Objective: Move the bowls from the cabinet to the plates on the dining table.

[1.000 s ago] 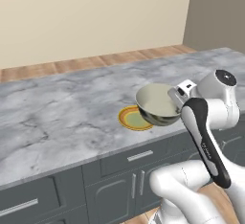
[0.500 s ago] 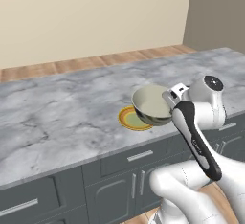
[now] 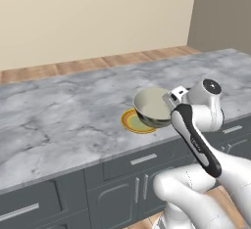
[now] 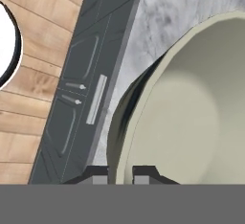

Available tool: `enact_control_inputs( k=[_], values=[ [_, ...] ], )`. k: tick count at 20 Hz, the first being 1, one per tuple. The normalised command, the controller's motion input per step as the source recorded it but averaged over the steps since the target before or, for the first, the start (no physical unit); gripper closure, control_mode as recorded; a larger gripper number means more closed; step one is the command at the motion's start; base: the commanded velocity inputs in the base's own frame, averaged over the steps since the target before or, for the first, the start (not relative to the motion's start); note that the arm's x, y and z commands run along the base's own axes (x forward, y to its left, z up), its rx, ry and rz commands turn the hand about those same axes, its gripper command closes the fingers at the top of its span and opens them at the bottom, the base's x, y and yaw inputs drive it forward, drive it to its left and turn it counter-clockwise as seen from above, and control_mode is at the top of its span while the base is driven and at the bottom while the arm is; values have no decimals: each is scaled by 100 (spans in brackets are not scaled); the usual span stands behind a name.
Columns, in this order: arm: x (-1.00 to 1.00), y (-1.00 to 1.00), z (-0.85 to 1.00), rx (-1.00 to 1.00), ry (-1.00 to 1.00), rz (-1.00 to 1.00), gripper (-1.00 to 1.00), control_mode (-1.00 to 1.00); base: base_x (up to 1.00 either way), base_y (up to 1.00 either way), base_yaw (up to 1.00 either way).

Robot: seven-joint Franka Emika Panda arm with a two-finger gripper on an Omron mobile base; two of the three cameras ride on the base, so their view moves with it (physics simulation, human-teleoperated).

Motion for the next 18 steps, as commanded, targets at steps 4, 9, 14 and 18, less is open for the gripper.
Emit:
enact_control_inputs(
  k=[4, 9, 14, 18],
  values=[
    [23, 0, -17, -1, 1, 0, 100, -100, 0, 0, 0],
    [27, 0, -23, -1, 2, 0, 100, -100, 0, 0, 0],
    [30, 0, -21, 0, 0, 0, 100, -100, 0, 0, 0],
    [30, 0, -20, 0, 0, 0, 100, -100, 0, 0, 0]
  ],
)
